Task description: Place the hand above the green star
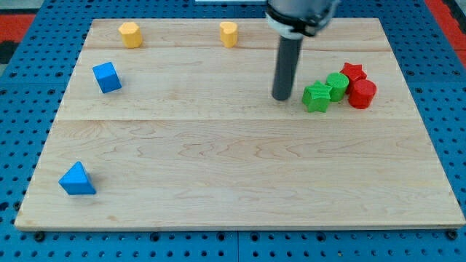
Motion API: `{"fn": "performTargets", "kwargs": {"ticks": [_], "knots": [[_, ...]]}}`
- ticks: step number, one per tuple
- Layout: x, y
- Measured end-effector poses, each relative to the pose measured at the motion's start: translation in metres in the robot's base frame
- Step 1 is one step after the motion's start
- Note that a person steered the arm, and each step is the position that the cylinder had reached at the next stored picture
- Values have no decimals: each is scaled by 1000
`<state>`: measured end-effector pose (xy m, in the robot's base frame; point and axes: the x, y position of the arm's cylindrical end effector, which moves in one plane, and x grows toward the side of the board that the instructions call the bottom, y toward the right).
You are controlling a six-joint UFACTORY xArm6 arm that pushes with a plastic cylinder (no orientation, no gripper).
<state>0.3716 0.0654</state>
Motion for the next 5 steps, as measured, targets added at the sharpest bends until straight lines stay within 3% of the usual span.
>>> {"fn": "performTargets", "kwargs": {"ticks": [1, 2, 5], "knots": [[-47, 26], [-63, 62], [-69, 66]]}}
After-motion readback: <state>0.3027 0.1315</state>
